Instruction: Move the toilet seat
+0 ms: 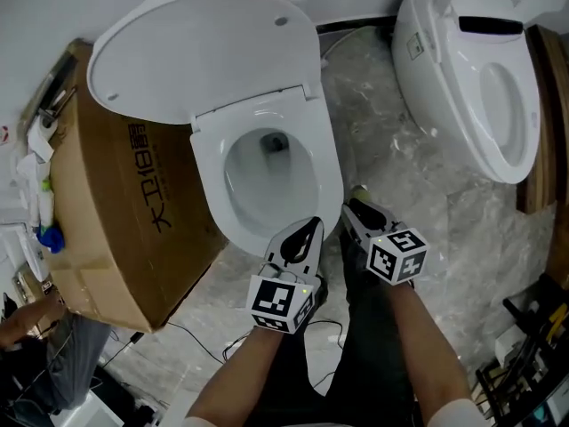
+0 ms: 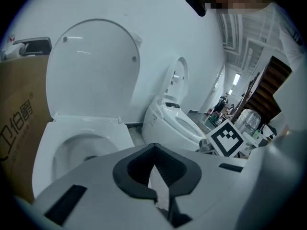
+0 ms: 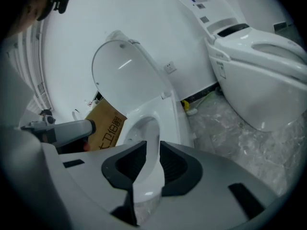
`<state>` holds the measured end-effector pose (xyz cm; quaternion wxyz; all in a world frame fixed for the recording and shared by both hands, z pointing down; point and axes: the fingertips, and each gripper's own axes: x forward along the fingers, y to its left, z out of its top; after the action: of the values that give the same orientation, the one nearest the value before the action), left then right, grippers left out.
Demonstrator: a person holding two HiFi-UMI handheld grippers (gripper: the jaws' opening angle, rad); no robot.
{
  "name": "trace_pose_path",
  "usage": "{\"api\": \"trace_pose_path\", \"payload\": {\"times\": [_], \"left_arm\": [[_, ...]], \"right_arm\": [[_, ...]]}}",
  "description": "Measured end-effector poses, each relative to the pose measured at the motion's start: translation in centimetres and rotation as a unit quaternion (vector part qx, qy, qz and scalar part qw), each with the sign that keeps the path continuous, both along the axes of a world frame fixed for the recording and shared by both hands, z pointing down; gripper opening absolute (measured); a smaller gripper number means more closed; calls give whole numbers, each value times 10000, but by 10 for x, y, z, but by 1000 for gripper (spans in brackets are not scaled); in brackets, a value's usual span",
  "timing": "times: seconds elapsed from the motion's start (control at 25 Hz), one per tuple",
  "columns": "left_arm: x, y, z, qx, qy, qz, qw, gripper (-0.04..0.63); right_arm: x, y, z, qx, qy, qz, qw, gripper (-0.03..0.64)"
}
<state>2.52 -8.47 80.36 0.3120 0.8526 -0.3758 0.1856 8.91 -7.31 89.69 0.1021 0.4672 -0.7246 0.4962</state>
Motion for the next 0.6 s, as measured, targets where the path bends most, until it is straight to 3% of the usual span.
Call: {"api": "trace_pose_path", "payload": {"times": [0.24,0.6], "left_arm": [[11,-11,48,-187,-95,-43,9998,9],[15,-7,66,-248,-145,-2,9996,9]], "right_arm": [[3,7,66,-583,-400,-33,9975,95],[-15,17,97,-973,-1040,-199,9896,104]]}}
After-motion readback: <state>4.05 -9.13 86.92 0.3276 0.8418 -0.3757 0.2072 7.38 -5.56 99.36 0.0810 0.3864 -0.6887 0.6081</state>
